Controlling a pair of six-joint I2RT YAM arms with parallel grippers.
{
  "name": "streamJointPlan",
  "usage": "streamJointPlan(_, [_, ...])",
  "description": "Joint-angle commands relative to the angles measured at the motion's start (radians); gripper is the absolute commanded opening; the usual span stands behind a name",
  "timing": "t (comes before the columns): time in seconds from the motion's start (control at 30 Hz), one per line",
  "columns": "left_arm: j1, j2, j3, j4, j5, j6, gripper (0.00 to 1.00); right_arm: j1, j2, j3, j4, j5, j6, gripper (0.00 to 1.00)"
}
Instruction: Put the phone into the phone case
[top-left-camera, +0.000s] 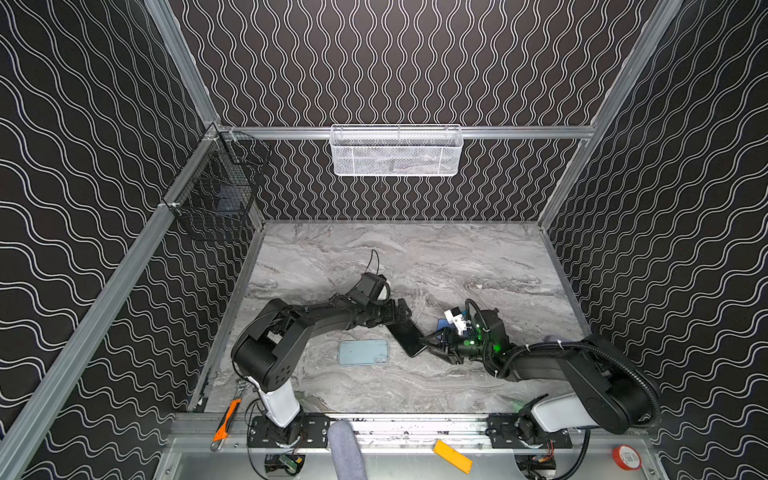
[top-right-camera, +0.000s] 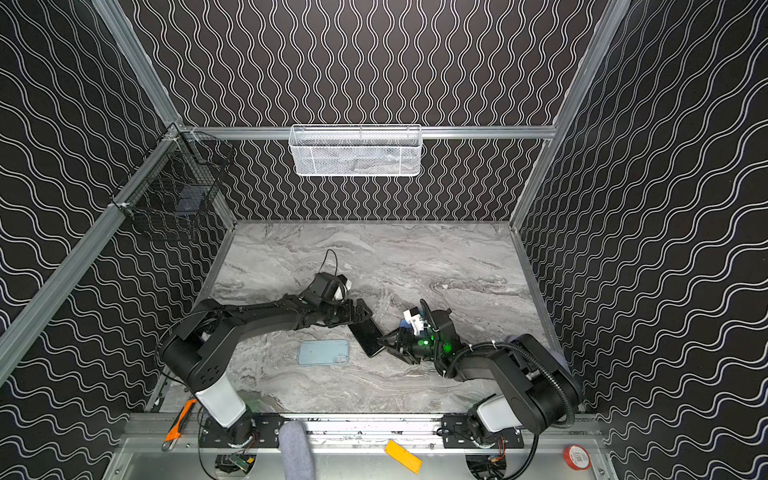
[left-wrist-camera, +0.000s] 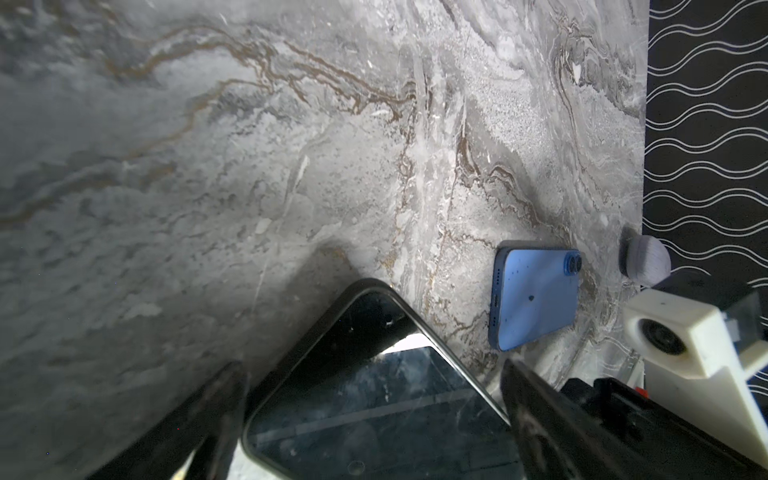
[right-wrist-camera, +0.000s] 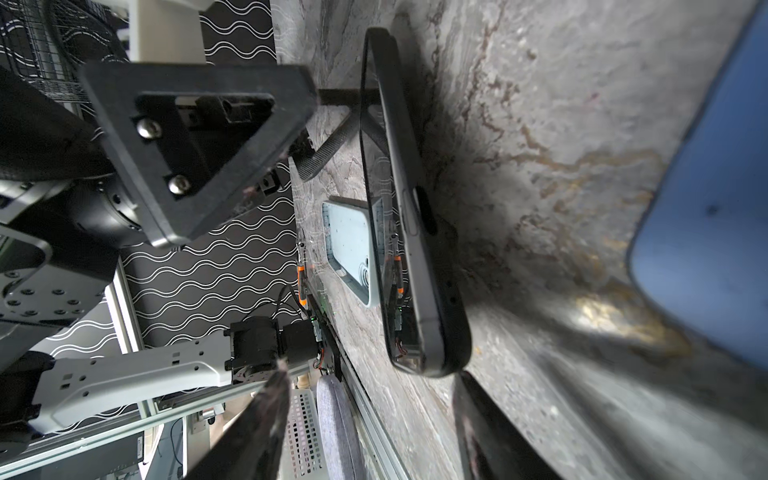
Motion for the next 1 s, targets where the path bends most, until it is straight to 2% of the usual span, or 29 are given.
streamJointPlan(0.0, [-0.008, 0.014, -0.009, -0.078, 0.099, -0.018, 0.98, 0.001, 0.004, 0.026, 0.154, 0.030, -0.056, 0.63])
streamJointPlan(0.3, [-0.015, 0.022, -0.002, -0.075, 0.102, -0.023, 0.98, 0.001, 0.009, 0.038, 0.190, 0.051, -0.125, 0.58])
streamJointPlan(0.7, [-0.039, 0.022, 0.007, -0.098, 0.102, -0.017, 0.98, 0.002, 0.128, 0.032, 0.465, 0.059, -0.095, 0.53])
streamJointPlan(0.97, [-0.053, 0.008, -0.007, -0.094, 0.093, -0.026, 0.98, 0.001, 0.177, 0.032, 0.522, 0.066, -0.078, 0.48])
